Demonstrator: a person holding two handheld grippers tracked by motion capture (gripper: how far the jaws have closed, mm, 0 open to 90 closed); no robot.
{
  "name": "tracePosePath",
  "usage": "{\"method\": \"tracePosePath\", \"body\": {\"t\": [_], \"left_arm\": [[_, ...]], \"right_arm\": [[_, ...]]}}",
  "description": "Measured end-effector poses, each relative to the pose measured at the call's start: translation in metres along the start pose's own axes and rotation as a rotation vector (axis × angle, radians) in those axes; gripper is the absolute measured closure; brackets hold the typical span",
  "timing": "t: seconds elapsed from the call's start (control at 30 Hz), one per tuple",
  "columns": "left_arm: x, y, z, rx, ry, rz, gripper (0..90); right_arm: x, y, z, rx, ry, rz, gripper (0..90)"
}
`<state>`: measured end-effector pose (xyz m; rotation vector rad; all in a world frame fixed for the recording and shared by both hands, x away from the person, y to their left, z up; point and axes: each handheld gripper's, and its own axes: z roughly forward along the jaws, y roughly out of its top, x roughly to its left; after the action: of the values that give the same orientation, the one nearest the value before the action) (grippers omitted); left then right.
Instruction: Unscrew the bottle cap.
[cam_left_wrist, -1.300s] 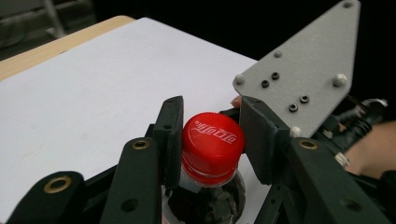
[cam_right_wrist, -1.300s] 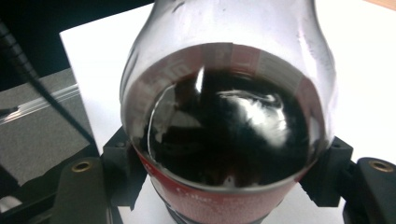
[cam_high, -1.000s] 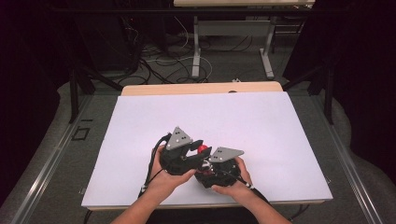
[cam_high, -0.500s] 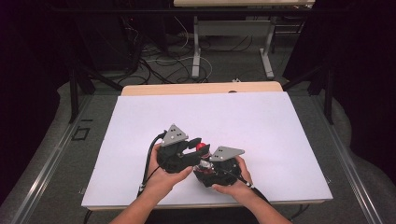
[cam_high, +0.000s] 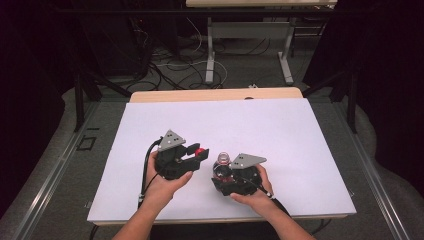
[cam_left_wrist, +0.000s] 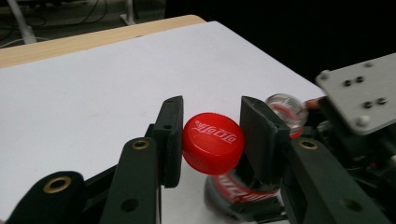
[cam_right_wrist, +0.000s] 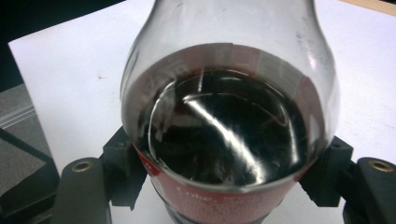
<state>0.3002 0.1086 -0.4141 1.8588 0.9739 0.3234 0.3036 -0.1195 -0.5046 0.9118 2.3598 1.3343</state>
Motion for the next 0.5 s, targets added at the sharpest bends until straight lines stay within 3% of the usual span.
{"method": "tracePosePath", "body": {"t": [0.33, 0.5], "left_arm": [[0.031, -0.015, 0.002, 0.018, 0.058, -0.056, 61.4], [0.042, -0.018, -0.002, 0.008, 0.071, -0.065, 61.5]], "right_arm": [[-0.016, 0.004, -0.001, 0.001, -0.047, 0.008, 28.5], [-0.032, 0.016, -0.001, -0.038, -0.091, 0.022, 28.6]]}}
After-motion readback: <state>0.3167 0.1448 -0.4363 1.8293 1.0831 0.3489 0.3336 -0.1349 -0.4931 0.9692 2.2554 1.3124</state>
